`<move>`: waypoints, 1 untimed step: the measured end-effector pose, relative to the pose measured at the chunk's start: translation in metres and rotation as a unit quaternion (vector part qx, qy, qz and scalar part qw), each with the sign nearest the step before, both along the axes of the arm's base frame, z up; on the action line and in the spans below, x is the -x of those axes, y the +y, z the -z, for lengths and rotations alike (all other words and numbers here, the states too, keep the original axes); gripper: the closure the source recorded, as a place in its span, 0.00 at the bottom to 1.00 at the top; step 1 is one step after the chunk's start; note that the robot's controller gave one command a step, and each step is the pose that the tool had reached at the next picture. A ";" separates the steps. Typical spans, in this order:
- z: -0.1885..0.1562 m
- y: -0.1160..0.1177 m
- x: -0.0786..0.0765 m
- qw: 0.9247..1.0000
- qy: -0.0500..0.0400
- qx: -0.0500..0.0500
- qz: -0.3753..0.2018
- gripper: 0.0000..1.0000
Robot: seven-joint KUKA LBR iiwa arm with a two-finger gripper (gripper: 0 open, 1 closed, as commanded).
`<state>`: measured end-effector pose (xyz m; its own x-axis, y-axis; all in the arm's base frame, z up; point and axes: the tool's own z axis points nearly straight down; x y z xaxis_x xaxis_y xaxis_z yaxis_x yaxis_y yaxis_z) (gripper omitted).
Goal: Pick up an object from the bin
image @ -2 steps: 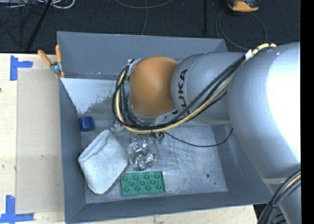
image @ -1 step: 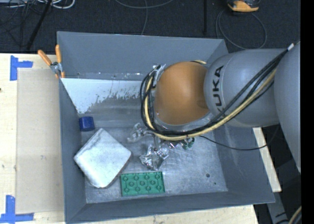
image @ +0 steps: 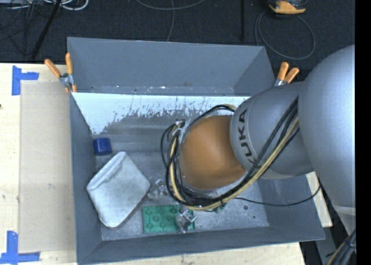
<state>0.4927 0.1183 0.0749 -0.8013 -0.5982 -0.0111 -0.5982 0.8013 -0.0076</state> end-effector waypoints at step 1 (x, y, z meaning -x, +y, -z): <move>-0.002 0.000 0.000 1.000 0.003 0.001 0.001 1.00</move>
Offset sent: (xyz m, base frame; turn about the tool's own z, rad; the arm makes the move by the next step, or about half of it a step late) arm 0.0000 0.0000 0.0000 0.0000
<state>0.4926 0.1181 0.0770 -0.8031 -0.5959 -0.0048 -0.5958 0.8031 -0.0052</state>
